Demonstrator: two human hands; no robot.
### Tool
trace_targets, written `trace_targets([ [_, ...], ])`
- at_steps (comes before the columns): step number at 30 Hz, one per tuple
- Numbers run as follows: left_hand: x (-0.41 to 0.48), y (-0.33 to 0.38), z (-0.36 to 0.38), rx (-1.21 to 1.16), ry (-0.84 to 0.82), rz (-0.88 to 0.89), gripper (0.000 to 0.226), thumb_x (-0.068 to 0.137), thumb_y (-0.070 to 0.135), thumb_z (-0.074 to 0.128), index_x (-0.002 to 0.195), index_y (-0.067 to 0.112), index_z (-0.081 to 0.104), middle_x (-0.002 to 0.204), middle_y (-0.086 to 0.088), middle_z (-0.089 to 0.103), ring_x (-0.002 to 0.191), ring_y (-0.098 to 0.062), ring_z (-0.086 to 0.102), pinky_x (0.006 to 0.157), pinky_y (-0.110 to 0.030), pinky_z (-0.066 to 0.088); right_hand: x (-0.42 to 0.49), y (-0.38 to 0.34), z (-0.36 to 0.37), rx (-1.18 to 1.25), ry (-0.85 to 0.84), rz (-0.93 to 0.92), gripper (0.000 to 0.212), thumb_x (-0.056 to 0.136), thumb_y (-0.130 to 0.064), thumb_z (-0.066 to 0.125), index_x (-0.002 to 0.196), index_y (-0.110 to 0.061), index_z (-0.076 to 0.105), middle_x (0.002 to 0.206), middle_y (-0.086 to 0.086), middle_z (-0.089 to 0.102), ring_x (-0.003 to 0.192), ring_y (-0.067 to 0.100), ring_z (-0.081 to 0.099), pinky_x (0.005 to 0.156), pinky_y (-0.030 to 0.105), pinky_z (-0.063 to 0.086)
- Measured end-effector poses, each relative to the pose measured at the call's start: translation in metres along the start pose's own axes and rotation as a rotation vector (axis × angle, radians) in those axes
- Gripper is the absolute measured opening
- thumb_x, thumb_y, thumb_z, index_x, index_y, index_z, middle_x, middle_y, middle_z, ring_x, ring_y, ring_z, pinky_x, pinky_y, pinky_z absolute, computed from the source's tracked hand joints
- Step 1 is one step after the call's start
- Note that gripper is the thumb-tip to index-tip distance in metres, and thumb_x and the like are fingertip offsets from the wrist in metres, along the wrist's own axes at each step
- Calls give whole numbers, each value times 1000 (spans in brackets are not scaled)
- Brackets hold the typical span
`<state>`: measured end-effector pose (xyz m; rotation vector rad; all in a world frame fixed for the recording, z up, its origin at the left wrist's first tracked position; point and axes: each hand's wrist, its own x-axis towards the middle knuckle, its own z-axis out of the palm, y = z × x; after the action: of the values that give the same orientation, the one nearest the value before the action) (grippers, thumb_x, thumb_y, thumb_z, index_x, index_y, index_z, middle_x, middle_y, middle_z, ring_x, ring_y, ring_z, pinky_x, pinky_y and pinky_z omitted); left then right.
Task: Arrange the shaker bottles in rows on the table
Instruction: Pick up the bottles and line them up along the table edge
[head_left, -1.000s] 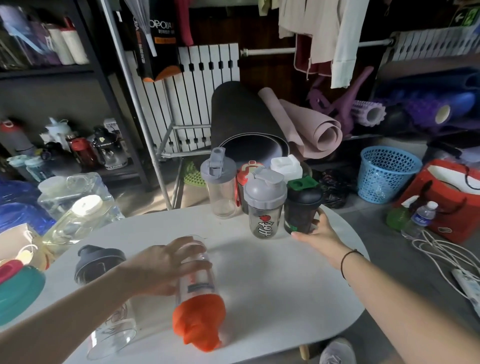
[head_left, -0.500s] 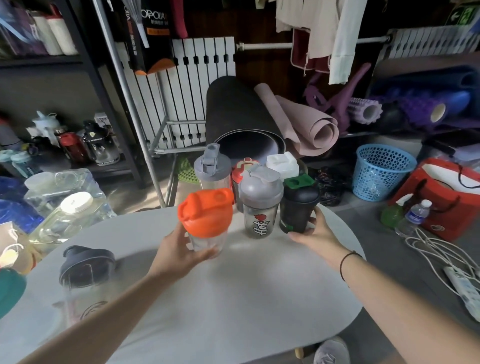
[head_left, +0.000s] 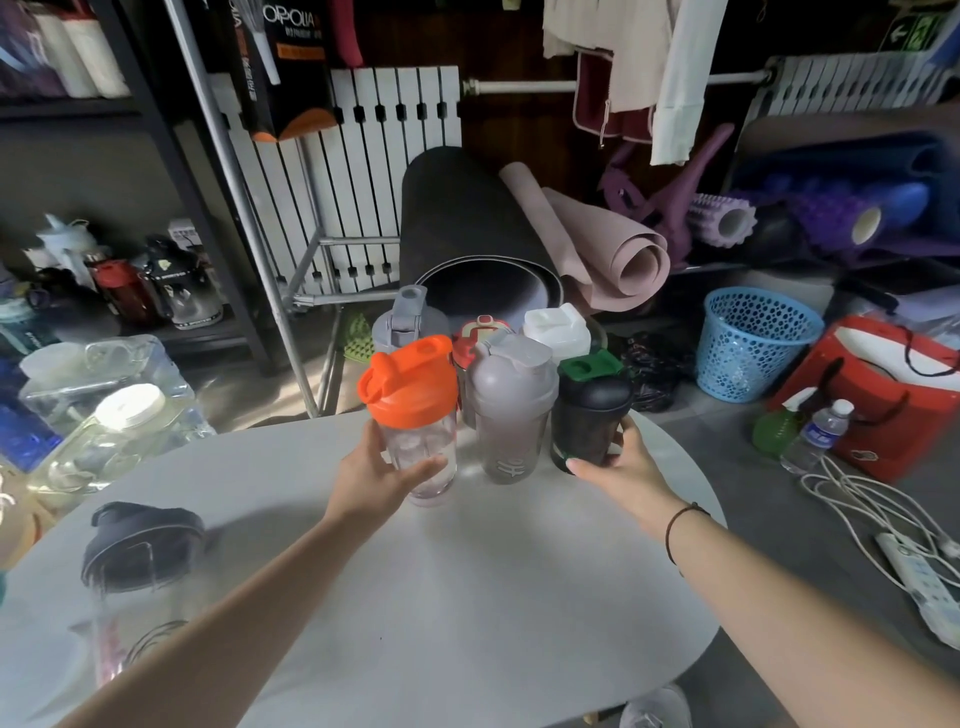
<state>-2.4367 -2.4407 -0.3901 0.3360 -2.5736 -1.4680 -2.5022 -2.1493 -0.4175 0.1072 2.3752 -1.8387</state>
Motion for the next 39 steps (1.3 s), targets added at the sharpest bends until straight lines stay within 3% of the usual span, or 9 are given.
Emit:
trace_targets([
  [8, -2, 6, 4, -29, -11, -38, 64, 60, 49, 77, 114, 39, 45, 109, 13, 64, 92, -16, 68, 82, -37, 54, 0, 2, 0, -6, 16, 20, 95, 69, -15, 83, 144, -33, 28, 135, -2, 54, 117, 20, 60, 106, 46, 45],
  [15, -4, 10, 6, -23, -15, -45, 64, 60, 51, 75, 114, 37, 43, 103, 18, 60, 98, -20, 66, 86, -37, 52, -4, -1, 2, 15, 22, 29, 87, 73, -9, 80, 142, -30, 32, 125, -2, 59, 113, 19, 62, 103, 40, 46],
  [23, -13, 26, 1, 23, -74, -88, 80, 67, 48, 80, 133, 24, 41, 118, 9, 60, 105, -22, 62, 82, -29, 45, -6, -3, 1, -63, 38, 94, 92, 71, -9, 82, 145, -26, 29, 124, -1, 59, 113, 22, 62, 105, 44, 45],
  [25, -19, 30, -5, 49, -99, -120, 98, 57, 61, 76, 139, 25, 37, 135, 4, 55, 114, -24, 59, 90, -33, 47, -8, -5, 3, -88, 63, 115, 91, 71, -8, 81, 145, -21, 30, 126, 4, 62, 111, 24, 63, 102, 44, 47],
  [27, -27, 33, -14, 103, -124, -180, 110, 63, 60, 77, 149, 17, 24, 151, -5, 41, 130, -28, 48, 104, -37, 42, -10, -7, 6, -125, 86, 133, 89, 71, -8, 81, 144, -18, 32, 127, 8, 63, 110, 26, 63, 99, 44, 48],
  [32, -70, 33, -45, 153, -153, -233, 100, 78, 41, 75, 153, 13, 14, 155, -5, 35, 135, -24, 44, 107, -36, 39, -26, -17, 14, -252, 135, 228, 75, 72, -13, 81, 135, -10, 40, 122, 10, 62, 112, 35, 59, 93, 40, 48],
  [34, -92, 34, -65, 157, -57, -155, 89, 81, 29, 74, 152, 19, 21, 153, -4, 38, 134, -23, 44, 108, -35, 38, -33, -22, 18, -278, 166, 263, 66, 72, -12, 81, 127, -7, 45, 118, 12, 61, 110, 36, 59, 88, 38, 48],
  [37, -111, 30, -106, 302, 269, 15, 74, 80, 20, 72, 145, 23, 37, 152, -5, 37, 138, -25, 36, 113, -35, 30, -44, -30, 26, -273, 163, 327, 64, 67, -10, 84, 118, -6, 46, 112, 17, 61, 105, 37, 62, 89, 44, 52],
  [39, -110, 15, -130, 389, 421, -70, 73, 77, 22, 71, 142, 28, 39, 153, -9, 33, 141, -30, 27, 115, -44, 25, -51, -35, 30, -279, 137, 372, 63, 67, -10, 84, 118, -4, 46, 113, 21, 63, 103, 36, 63, 87, 43, 53],
])
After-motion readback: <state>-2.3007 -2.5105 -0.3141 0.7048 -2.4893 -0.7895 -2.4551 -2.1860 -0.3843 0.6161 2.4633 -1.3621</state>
